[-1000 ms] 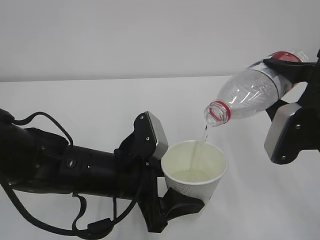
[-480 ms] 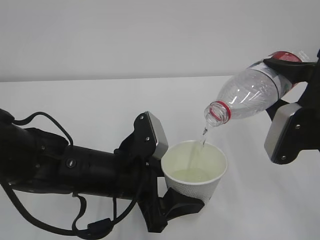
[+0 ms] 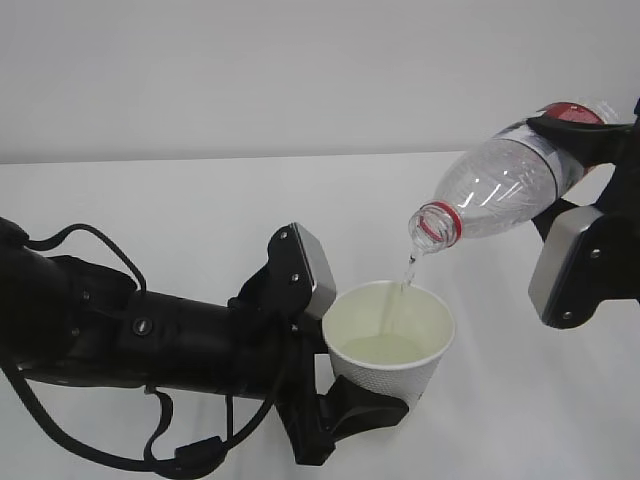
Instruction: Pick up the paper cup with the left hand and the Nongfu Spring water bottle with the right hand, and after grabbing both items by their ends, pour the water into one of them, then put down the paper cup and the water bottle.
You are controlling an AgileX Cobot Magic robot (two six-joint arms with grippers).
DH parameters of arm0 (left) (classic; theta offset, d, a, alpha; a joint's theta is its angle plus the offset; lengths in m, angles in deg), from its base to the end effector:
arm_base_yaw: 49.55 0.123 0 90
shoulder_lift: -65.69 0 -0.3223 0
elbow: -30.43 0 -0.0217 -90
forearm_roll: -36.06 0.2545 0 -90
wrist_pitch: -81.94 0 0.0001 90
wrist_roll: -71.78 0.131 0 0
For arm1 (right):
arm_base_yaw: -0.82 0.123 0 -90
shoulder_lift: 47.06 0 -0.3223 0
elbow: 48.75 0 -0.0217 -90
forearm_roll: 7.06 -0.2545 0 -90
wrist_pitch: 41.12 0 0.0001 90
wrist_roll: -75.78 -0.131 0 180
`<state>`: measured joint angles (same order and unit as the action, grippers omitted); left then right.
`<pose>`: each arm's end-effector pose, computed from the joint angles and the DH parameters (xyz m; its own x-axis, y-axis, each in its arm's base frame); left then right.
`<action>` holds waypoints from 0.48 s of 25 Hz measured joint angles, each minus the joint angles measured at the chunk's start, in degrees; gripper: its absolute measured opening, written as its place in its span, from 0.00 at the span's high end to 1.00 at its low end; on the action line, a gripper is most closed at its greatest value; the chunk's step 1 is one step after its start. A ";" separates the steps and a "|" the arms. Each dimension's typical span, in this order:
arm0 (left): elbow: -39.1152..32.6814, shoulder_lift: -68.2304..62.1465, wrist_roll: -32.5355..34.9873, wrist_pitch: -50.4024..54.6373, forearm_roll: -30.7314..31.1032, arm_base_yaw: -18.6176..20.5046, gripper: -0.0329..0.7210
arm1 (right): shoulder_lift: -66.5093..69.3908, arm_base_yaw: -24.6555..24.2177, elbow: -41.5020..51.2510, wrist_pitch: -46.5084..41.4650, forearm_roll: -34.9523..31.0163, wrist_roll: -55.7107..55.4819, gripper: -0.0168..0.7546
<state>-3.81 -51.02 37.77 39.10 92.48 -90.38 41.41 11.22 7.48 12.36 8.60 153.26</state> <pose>0.2369 -0.3027 0.1388 -0.1947 0.4286 -0.8822 0.9697 0.2196 -0.1073 0.2742 0.0792 0.2449 0.3868 -0.9201 -0.0617 -0.0595 0.0419 -0.9974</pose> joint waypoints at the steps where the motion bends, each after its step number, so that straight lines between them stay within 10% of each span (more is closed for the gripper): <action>1: 0.00 0.00 0.00 0.00 0.00 0.00 0.25 | 0.00 0.00 0.00 0.00 0.00 0.00 0.36; 12: 0.00 0.00 0.00 0.00 0.00 0.00 0.25 | -0.13 0.00 0.00 0.10 0.00 0.08 0.36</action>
<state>-3.81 -51.02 37.77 39.10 92.48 -90.38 41.28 11.22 7.48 12.46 8.60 153.35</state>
